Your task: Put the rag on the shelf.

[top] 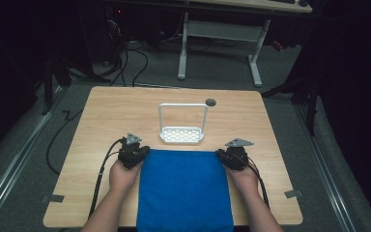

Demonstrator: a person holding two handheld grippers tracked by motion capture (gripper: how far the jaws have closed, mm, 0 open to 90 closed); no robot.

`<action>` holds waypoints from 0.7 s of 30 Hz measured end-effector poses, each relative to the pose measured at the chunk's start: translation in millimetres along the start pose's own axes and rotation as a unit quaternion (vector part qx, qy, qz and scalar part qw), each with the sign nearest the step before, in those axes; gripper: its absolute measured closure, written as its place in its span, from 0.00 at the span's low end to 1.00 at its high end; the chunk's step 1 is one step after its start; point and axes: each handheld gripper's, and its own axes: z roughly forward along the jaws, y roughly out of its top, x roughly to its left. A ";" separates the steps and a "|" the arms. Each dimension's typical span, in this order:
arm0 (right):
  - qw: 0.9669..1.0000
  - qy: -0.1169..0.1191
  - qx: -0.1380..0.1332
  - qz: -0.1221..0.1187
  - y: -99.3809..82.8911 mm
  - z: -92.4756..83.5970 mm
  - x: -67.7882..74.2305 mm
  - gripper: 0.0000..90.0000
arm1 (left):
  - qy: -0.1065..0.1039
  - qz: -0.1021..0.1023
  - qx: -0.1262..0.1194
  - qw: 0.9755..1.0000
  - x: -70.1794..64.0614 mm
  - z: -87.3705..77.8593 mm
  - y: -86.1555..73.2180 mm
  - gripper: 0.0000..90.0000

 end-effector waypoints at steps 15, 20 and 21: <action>0.998 0.009 -0.055 0.003 -2.6 -22.9 7.0 0.99 | 0.012 0.053 -0.062 0.997 -14.2 -14.9 -6.5 0.98; 0.997 0.012 -0.074 0.003 -2.1 -33.6 10.9 0.99 | 0.000 0.031 -0.069 0.997 -12.8 -19.4 -5.7 0.98; 0.997 0.011 -0.082 -0.001 -1.6 -38.2 14.0 0.99 | -0.003 0.032 -0.073 0.997 -14.8 -23.2 -4.5 0.98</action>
